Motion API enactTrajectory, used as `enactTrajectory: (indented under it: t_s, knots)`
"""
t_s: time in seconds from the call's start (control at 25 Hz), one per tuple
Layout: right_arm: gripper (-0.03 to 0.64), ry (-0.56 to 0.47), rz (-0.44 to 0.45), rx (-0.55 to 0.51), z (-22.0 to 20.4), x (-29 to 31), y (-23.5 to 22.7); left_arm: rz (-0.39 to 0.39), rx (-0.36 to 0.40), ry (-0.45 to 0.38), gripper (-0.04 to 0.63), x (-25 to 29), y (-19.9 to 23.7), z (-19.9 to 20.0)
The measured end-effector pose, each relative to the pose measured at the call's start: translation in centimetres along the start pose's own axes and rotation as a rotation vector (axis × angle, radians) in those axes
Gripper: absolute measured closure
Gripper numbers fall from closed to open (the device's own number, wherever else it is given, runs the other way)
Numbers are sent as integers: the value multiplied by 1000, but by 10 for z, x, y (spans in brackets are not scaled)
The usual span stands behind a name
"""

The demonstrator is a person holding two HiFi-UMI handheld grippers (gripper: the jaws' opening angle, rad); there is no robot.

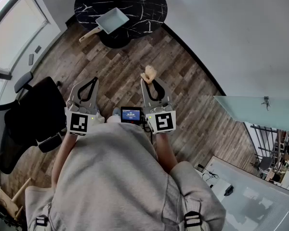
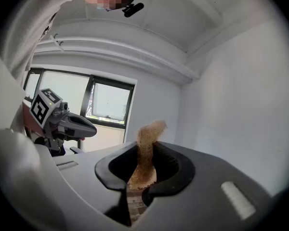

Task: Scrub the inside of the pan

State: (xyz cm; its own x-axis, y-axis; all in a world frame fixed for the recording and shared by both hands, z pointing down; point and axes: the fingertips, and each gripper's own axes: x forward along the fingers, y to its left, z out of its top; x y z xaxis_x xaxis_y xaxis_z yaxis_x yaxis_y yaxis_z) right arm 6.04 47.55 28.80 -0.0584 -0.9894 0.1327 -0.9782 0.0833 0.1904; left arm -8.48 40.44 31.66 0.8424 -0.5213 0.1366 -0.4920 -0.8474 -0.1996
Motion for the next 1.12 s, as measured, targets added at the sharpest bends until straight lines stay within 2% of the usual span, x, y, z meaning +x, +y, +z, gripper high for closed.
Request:
enactTrajectory:
  t_s: [0.16,0.28,0.48,0.76,0.92,1.12]
  knots:
    - [520,20,4,3,3,20,20,3,-14,-17,597,-10,27,-7]
    - [498,41,55,4,1,37,41,0,-40,6,597,-18,45,-18]
    - [471,72,146,13,3,67,73,-19,-52,-6,597,-26,71,-31]
    - [466,83,97,5,12,103,77,-33,-82,-19,597,-24,103,-48]
    - [456,138,56,-32,-4,129,59,-37,-91,-14,597,-9,118,-60]
    - [452,201,13,-11,-39,166,23,-57,-95,50,597,22,133,-83]
